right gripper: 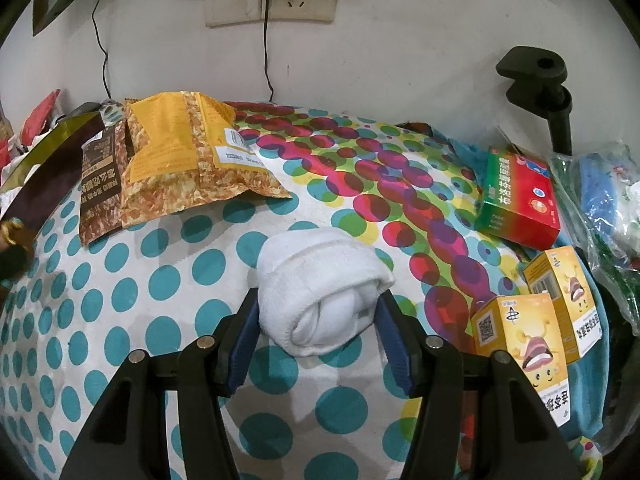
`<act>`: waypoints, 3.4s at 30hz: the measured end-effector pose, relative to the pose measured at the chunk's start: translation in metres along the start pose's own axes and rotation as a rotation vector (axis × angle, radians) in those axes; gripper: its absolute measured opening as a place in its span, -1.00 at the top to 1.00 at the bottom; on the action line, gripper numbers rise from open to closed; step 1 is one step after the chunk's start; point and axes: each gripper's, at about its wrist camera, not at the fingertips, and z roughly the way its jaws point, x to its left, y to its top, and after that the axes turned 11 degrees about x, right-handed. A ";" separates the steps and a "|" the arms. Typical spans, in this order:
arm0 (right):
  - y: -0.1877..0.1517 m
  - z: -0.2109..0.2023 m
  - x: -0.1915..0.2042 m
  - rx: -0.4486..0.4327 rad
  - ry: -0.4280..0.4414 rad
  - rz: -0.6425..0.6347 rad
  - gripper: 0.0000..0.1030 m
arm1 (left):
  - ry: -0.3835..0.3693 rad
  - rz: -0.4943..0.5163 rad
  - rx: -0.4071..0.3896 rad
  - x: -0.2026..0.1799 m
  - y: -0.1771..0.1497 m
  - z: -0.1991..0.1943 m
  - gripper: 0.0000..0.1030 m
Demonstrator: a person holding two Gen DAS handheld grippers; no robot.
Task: Organize objects
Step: 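Carry the brown doll into the gold tray and open the left gripper, then lift the left gripper away from the gold tray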
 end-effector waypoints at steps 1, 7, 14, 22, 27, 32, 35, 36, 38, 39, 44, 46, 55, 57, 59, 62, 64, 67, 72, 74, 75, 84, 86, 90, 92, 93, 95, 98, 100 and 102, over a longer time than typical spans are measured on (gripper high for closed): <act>0.000 0.000 0.000 -0.001 -0.002 0.000 -0.04 | 0.000 -0.001 -0.009 0.001 0.001 -0.004 -0.21; -0.001 -0.002 -0.005 0.000 -0.012 -0.006 -0.04 | -0.008 -0.019 -0.041 0.017 0.007 -0.029 -0.21; 0.002 -0.001 0.002 0.001 -0.019 -0.003 -0.04 | 0.036 -0.063 -0.077 0.058 0.019 -0.052 -0.21; 0.001 -0.001 0.007 0.000 -0.023 0.000 -0.04 | 0.104 -0.162 -0.050 0.129 0.020 -0.053 -0.21; 0.002 0.000 0.011 0.000 -0.023 0.001 -0.04 | 0.110 -0.216 0.003 0.162 0.021 -0.038 -0.21; 0.002 0.000 0.012 0.000 -0.025 0.001 -0.04 | 0.137 -0.174 0.016 0.165 0.037 -0.025 -0.21; 0.002 0.000 0.012 0.000 -0.024 0.001 -0.04 | 0.136 -0.161 0.023 0.166 0.056 -0.014 -0.21; 0.002 0.000 0.012 0.000 -0.024 0.002 -0.04 | 0.130 -0.148 0.032 0.165 0.064 -0.009 -0.21; 0.003 0.000 0.013 0.000 -0.028 -0.001 -0.04 | 0.147 -0.132 0.043 0.163 0.076 0.003 -0.21; 0.003 0.000 0.012 0.000 -0.029 -0.001 -0.04 | 0.146 -0.121 0.059 0.162 0.082 0.011 -0.21; 0.003 0.000 0.011 0.000 -0.027 0.001 -0.04 | 0.166 -0.112 0.101 0.164 0.101 0.042 -0.21; 0.001 -0.002 0.006 0.001 -0.022 0.004 -0.04 | 0.174 -0.115 0.120 0.166 0.106 0.054 -0.21; 0.002 0.000 0.010 0.000 -0.030 0.009 -0.05 | 0.172 -0.132 0.187 0.175 0.117 0.084 -0.21; 0.002 0.001 0.012 0.000 -0.031 0.008 -0.05 | 0.162 -0.131 0.198 0.176 0.118 0.085 -0.22; 0.002 0.000 0.011 0.000 -0.031 0.008 -0.05 | 0.167 -0.131 0.214 0.175 0.117 0.087 -0.22; 0.002 0.000 0.011 0.000 -0.031 0.008 -0.05 | 0.178 -0.127 0.228 0.174 0.116 0.088 -0.22; 0.001 0.000 0.008 0.000 -0.031 0.008 -0.05 | 0.183 -0.137 0.233 0.174 0.115 0.088 -0.22; 0.002 0.000 0.011 0.000 -0.029 0.009 -0.05 | 0.167 -0.150 0.239 0.177 0.113 0.087 -0.23; 0.002 0.000 0.012 0.000 -0.030 0.010 -0.05 | 0.133 -0.136 0.206 0.175 0.109 0.073 -0.25; 0.002 0.000 0.011 -0.001 -0.033 0.009 -0.05 | 0.151 -0.115 0.195 0.172 0.108 0.065 -0.26; 0.002 0.000 0.011 -0.001 -0.034 0.009 -0.05 | 0.166 -0.111 0.185 0.171 0.107 0.061 -0.26; 0.002 -0.001 0.010 -0.001 -0.043 0.005 -0.04 | 0.243 -0.137 0.052 0.164 0.071 -0.010 -0.26; 0.002 0.000 0.012 0.000 -0.042 0.005 -0.04 | 0.259 -0.127 0.044 0.156 0.055 -0.031 -0.26; 0.004 -0.002 0.013 0.001 -0.037 0.013 -0.04 | 0.248 -0.108 0.004 0.139 0.020 -0.065 -0.26; 0.007 -0.002 0.016 0.002 -0.038 0.013 -0.04 | 0.230 -0.104 -0.004 0.127 -0.001 -0.078 -0.26; 0.008 -0.001 0.018 0.002 -0.039 0.011 -0.04 | 0.216 -0.102 -0.008 0.121 -0.012 -0.082 -0.26; 0.008 -0.003 0.016 0.000 -0.051 0.006 -0.04 | 0.205 -0.089 -0.003 0.111 -0.026 -0.086 -0.26; 0.009 -0.003 0.016 0.007 -0.077 0.005 -0.04 | 0.193 -0.076 -0.001 0.095 -0.046 -0.089 -0.26; 0.008 -0.005 0.014 0.006 -0.086 0.001 -0.03 | 0.187 -0.062 -0.011 0.086 -0.058 -0.091 -0.26; 0.008 -0.005 0.012 0.005 -0.094 -0.004 -0.03 | 0.178 -0.059 0.004 0.082 -0.067 -0.090 -0.26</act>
